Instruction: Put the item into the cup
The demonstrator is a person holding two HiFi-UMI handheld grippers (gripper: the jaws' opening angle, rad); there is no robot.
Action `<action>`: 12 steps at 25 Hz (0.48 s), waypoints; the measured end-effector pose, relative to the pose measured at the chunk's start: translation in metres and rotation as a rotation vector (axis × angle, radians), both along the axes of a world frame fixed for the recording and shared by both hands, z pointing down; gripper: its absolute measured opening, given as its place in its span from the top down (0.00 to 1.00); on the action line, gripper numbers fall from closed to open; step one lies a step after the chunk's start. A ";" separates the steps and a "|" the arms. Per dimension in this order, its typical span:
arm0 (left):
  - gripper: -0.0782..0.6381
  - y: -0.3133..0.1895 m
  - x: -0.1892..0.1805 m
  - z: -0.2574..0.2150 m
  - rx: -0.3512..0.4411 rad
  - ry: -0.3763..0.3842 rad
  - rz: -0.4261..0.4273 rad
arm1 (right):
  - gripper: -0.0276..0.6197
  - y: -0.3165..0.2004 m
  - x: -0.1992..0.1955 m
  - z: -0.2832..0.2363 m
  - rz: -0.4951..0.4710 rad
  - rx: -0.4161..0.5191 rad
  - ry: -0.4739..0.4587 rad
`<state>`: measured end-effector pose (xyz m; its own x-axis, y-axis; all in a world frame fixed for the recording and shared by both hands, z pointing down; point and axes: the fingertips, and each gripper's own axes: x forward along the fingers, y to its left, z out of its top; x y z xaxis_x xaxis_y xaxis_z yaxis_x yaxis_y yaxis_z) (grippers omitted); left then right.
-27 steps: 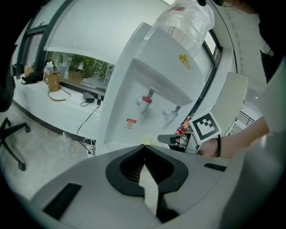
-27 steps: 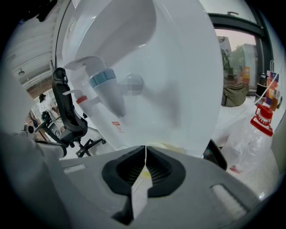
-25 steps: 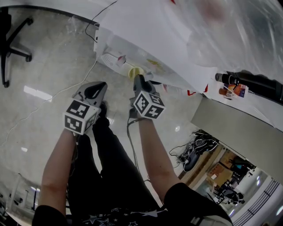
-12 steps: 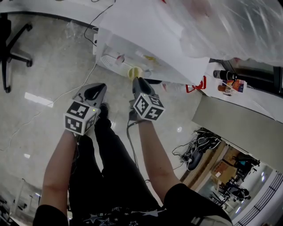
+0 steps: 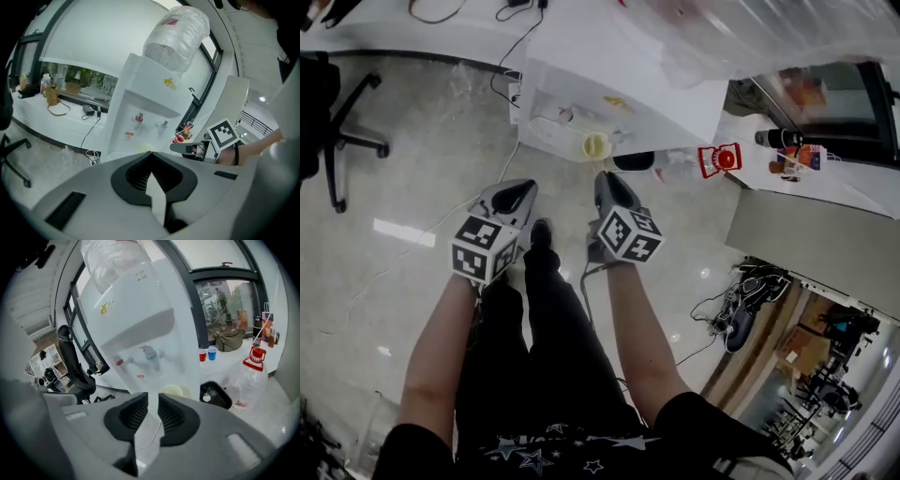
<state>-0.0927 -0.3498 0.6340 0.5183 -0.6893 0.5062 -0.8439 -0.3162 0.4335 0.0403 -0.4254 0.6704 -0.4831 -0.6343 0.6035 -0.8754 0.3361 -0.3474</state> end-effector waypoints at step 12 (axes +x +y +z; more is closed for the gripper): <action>0.88 0.054 -0.004 -0.043 0.026 0.023 0.102 | 0.95 0.092 -0.002 -0.050 0.072 0.006 -0.046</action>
